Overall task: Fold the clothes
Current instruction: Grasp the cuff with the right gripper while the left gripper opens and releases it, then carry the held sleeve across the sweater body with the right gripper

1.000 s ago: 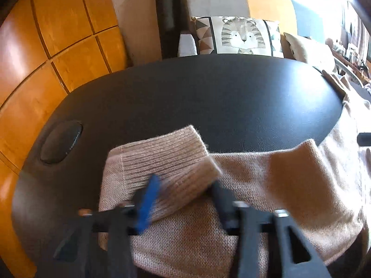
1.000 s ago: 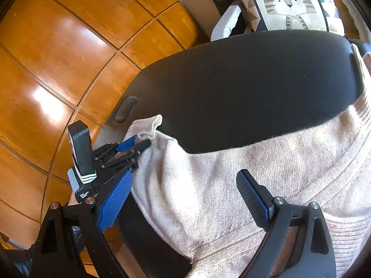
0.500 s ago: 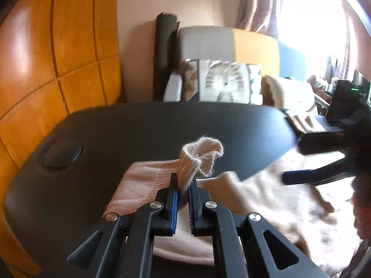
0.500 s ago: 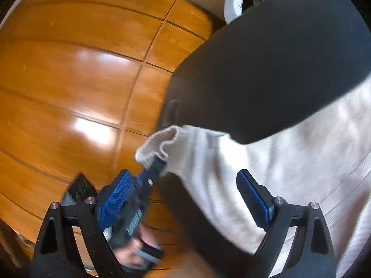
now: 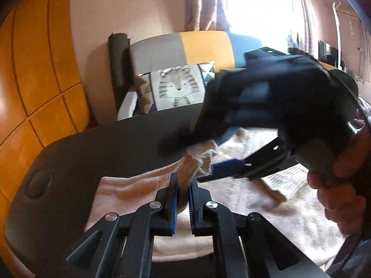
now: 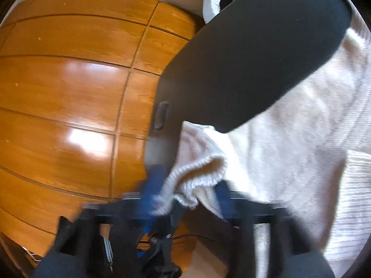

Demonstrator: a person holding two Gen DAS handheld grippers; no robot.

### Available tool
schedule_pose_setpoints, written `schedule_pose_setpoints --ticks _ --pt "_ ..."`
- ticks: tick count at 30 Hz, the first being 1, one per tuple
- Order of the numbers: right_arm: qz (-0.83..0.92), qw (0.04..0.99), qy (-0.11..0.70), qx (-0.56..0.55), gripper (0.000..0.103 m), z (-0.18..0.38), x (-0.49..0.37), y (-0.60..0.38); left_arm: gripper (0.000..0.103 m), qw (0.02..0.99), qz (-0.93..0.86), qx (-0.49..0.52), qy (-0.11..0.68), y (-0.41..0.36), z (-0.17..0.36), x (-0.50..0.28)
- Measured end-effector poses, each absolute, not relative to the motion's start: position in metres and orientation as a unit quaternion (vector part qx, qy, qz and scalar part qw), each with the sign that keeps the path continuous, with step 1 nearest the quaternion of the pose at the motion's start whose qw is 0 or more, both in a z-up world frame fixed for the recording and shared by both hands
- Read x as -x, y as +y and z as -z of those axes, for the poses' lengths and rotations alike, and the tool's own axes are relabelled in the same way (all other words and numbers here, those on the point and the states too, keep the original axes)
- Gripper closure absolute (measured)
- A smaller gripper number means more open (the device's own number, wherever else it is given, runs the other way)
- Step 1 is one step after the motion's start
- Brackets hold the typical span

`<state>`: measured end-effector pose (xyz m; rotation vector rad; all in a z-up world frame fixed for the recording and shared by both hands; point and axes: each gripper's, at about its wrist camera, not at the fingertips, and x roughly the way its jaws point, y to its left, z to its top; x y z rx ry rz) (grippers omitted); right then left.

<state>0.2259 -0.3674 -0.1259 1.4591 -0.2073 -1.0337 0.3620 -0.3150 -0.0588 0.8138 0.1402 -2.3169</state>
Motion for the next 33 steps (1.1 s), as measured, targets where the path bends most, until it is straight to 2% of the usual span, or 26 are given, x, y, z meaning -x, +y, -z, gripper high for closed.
schedule_pose_setpoints --ticks 2,4,16,26,33 --pt "0.458 0.624 -0.081 -0.629 0.086 0.124 -0.223 -0.361 0.095 0.328 0.888 -0.316 0.053 -0.307 0.059 -0.357" --pt "0.472 0.629 -0.066 -0.614 0.096 0.119 -0.22 -0.355 0.091 0.322 0.889 -0.32 0.054 -0.298 0.06 -0.354" --pt "0.575 0.634 -0.077 -0.511 0.096 0.054 -0.151 -0.273 0.089 0.306 0.881 -0.352 0.076 -0.271 0.077 -0.339" --pt "0.676 0.531 -0.118 -0.497 0.096 0.054 -0.055 -0.129 0.089 0.321 0.861 -0.387 0.076 -0.267 0.09 -0.326" --pt "0.706 0.474 -0.133 -0.51 0.096 0.083 -0.031 -0.071 0.089 0.311 0.852 -0.418 0.053 -0.254 0.094 -0.305"
